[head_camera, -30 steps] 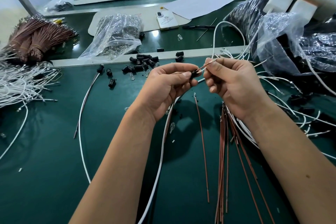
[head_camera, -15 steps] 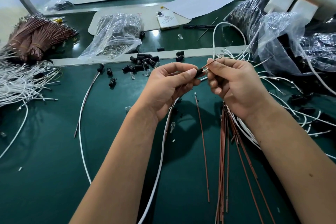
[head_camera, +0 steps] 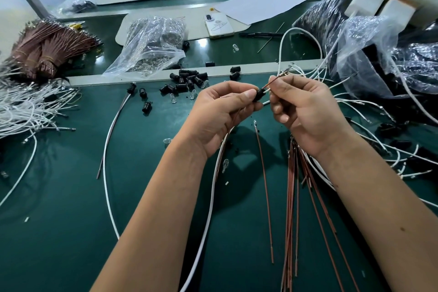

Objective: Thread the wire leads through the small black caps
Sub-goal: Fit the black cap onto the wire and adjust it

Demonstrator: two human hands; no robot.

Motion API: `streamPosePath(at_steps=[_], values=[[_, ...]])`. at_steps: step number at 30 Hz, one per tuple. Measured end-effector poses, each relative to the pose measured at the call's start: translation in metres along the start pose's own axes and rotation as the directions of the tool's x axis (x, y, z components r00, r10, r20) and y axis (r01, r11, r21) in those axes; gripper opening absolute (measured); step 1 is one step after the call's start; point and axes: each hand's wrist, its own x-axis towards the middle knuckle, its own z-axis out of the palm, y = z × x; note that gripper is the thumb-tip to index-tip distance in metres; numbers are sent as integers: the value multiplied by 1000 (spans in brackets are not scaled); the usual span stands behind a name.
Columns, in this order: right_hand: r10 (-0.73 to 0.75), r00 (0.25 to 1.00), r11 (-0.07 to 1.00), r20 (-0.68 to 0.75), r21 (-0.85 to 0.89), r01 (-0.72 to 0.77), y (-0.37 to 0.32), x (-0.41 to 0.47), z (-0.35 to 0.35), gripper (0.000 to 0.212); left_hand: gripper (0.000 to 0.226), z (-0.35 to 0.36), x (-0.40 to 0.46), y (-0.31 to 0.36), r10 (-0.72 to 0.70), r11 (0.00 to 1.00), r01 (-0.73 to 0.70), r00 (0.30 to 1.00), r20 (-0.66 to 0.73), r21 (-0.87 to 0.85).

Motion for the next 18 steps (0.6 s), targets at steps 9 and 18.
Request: streamPosePath(at_steps=[9, 18], values=[[-26, 999, 998, 23, 61, 24, 3, 1, -2, 14, 9, 1, -1, -1, -2, 999, 1, 999, 33, 48], [-38, 999, 998, -15, 57, 39, 4, 0, 1, 14, 12, 3, -1, -1, -20, 998, 18, 999, -30, -54]])
